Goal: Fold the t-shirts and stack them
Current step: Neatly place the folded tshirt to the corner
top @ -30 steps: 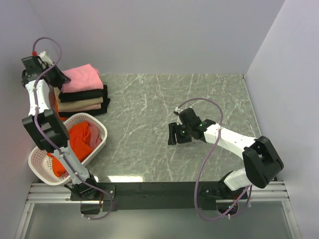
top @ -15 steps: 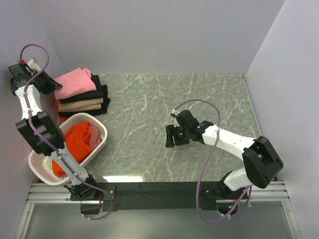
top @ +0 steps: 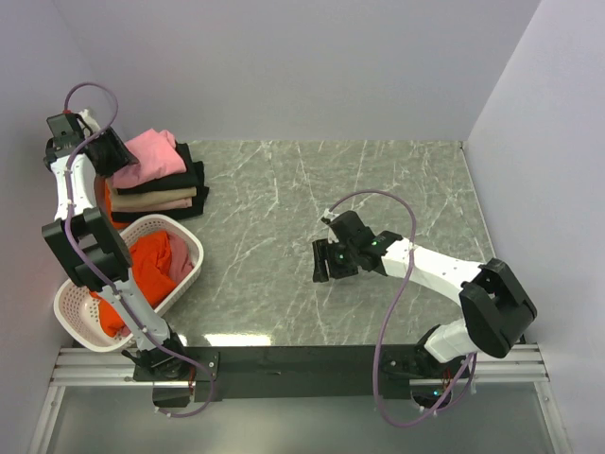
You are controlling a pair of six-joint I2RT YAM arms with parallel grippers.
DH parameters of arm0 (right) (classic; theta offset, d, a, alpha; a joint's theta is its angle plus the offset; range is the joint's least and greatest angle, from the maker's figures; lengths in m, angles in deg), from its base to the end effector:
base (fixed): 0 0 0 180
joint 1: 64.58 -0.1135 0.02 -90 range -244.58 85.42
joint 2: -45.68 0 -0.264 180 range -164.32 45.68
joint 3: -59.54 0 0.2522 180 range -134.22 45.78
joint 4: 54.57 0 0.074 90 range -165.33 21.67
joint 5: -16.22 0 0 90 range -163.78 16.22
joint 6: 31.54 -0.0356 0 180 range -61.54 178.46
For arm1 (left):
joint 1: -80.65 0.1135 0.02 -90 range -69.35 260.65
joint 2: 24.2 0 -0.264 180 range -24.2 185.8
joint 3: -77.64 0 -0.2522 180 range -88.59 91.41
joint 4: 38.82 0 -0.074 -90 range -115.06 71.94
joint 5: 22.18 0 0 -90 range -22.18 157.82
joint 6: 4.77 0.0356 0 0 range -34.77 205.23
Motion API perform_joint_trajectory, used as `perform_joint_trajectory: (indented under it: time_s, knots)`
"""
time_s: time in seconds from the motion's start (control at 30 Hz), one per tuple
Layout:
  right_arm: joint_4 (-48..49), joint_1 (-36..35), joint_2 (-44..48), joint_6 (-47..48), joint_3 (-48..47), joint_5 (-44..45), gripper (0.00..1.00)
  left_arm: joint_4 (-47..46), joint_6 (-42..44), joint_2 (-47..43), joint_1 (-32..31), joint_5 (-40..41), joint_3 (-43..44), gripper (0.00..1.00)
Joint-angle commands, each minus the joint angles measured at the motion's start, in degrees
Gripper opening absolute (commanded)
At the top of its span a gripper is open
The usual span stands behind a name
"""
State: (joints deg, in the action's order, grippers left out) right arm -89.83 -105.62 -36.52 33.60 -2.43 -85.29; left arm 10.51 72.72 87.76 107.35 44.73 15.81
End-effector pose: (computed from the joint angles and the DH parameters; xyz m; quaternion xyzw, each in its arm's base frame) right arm 0.2084 0.1908 0.1981 -0.1632 0.9365 0.2409 0.1956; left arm 0.4059 0.1885 0.3127 -0.2266 0.8735 -0.1341 0.4094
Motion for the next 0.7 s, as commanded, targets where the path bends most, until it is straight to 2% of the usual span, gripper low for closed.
perform_joint_trajectory:
  time_s: [0.0, 0.07, 0.1, 0.17, 0.4, 0.53, 0.67]
  knots:
    - [0.2, -0.4, 2.8, -0.3, -0.2, 1.8, 0.66, 2.2, -1.3, -2.3, -1.1, 8.5, 2.7, 0.63]
    - [-0.2, -0.4, 3.6, -0.4, -0.3, 2.4, 0.66, 2.7, -1.5, -3.7, -2.1, 14.2, 3.5, 0.72]
    - [-0.3, -0.4, 3.9, -0.4, -0.4, 2.7, 0.66, 3.3, -1.6, -4.1, -3.0, 15.7, 3.8, 0.84]
    - [-0.6, -0.4, 4.5, -0.4, -0.6, 3.2, 0.66, 3.8, -2.3, -6.1, -4.0, 21.1, 4.1, 0.92]
    - [-2.9, 0.2, 5.4, 0.3, -2.9, 5.8, 0.67, 4.6, -6.6, -17.4, -10.5, 36.1, -0.2, 0.95]
    - [-4.1, 2.4, 6.1, 1.0, -4.3, 6.4, 0.68, 1.9, -7.6, -28.3, -16.8, 42.2, -9.9, 0.98]
    - [-5.4, 6.7, 7.1, 2.8, -6.5, 7.4, 0.68, -0.6, -9.4, -37.1, -23.8, 44.4, -19.7, 0.98]
